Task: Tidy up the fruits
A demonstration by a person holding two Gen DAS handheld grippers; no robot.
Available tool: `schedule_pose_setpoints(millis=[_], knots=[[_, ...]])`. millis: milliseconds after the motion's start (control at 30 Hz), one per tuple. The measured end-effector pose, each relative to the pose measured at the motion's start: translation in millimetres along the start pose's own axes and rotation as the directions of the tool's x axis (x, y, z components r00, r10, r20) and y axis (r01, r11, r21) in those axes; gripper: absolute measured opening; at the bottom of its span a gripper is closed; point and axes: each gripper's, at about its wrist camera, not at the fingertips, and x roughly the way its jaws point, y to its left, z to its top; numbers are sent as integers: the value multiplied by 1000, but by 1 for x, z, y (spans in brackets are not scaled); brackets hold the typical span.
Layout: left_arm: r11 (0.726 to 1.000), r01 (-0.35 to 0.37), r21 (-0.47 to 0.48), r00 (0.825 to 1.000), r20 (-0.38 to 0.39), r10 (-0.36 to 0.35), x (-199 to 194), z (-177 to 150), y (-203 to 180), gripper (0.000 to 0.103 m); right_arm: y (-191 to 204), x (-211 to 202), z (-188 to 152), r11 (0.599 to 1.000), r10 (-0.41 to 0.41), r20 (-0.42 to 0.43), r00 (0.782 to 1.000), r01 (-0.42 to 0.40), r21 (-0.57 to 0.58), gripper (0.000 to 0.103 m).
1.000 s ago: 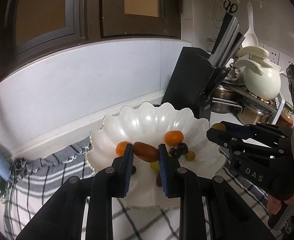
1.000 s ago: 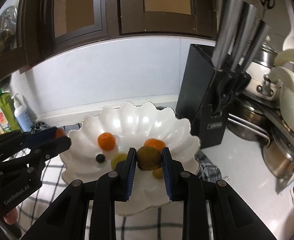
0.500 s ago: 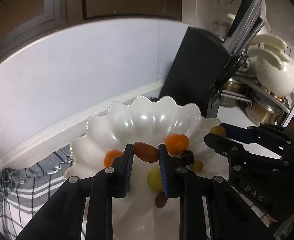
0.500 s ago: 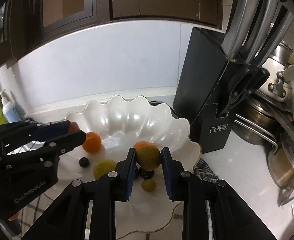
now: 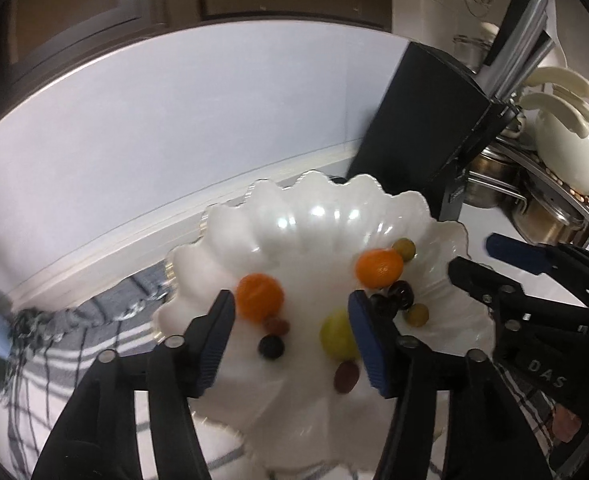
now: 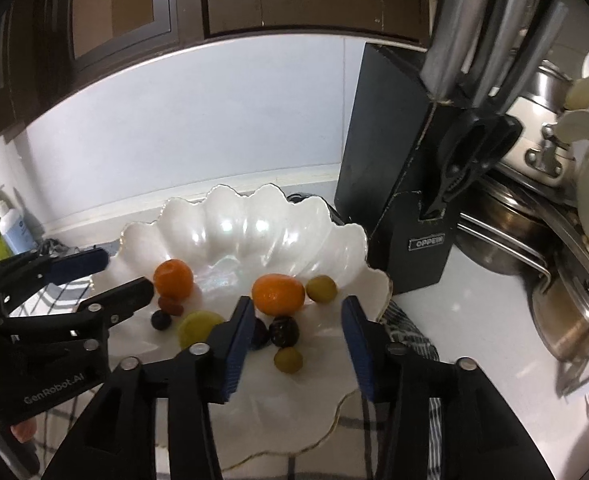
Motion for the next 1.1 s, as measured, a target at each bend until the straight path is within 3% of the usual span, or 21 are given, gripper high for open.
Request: schedule_pose_setpoints(millis=[367,567,700,1100], knots=[[995,-85,-47,990,108,90,-93,-42,15,91,23,-77,-29,1000,-24,124,992,23,10,79],[992,-116,-39,976,182,122,-143,-60,19,102,38,-124,-46,999,-35,185,982,28,36,85],[993,-119,-18,966,228,120,-174,-74,24,103,49,-150,-57,997,-61,212,975,49,63,88],[995,-99,23,959,269,90,-235,-115,32,103,82,-219,-96,985,-161,262,952,139,101,92]])
